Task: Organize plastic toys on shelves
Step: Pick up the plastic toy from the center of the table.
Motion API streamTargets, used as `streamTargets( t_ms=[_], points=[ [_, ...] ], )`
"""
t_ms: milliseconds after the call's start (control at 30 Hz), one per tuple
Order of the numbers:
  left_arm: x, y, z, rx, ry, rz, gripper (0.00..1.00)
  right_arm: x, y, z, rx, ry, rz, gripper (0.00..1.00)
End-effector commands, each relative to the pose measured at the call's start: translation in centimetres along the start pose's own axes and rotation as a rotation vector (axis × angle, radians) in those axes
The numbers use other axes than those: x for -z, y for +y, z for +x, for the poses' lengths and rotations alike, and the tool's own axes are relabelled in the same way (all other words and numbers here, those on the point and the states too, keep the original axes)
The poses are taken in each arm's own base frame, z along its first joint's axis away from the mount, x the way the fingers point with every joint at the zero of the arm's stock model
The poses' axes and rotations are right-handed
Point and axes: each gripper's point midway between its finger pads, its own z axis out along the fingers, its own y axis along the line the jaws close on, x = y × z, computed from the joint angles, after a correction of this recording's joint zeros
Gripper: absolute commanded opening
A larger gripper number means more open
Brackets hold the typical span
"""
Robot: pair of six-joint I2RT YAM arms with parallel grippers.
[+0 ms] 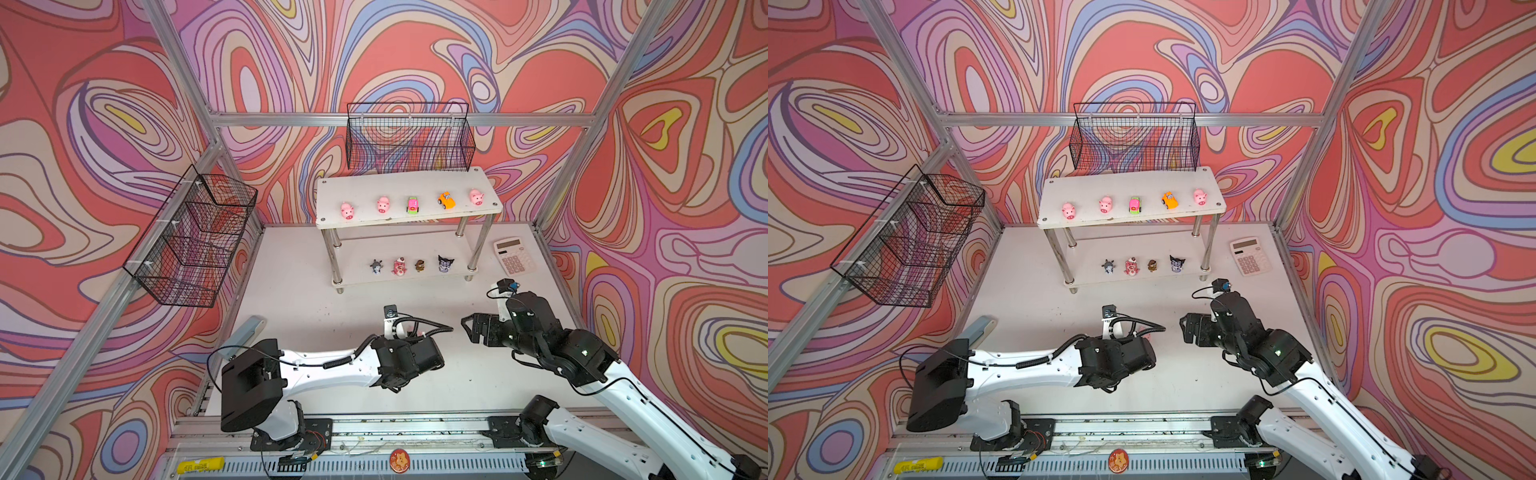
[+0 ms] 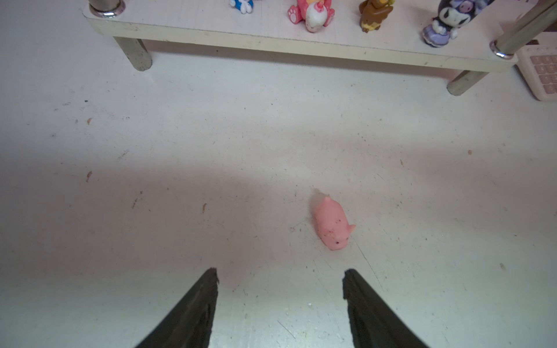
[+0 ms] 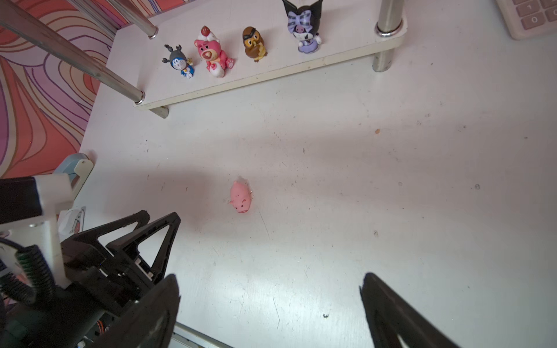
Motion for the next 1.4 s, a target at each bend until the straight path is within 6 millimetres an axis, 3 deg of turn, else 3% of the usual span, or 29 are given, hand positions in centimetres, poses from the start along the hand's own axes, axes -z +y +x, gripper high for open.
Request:
streamTargets(
  t_ms=[0, 200, 533, 800, 1367],
  points=[
    [-0.3, 0.1, 0.7, 0.046, 0.005, -0.038, 0.7, 1.2, -1.2, 0.8, -0.004, 0.024, 0.049, 0.98],
    [-0.4, -2.3, 1.8, 0.022, 0.028, -0.038, 0.71, 4.1, -2.0, 0.5, -0.042, -0.05, 0.044, 0.98],
    [-0.9, -4.0, 1.8, 0.028, 0.008, -0.029, 0.72, 4.3, -2.4, 0.3, -0.055, -0.051, 0.071, 0.98],
    [-2.8, -5.5, 2.6, 0.021, 0.047, -0.032, 0.73, 5.4, -3.0, -0.7, -0.054, -0.082, 0.117, 0.98],
    [-6.3, -5.1, 3.8, 0.037, 0.113, -0.07, 0.69, 4.9, -3.5, -0.6, -0.061, -0.075, 0.153, 0.98]
  ],
)
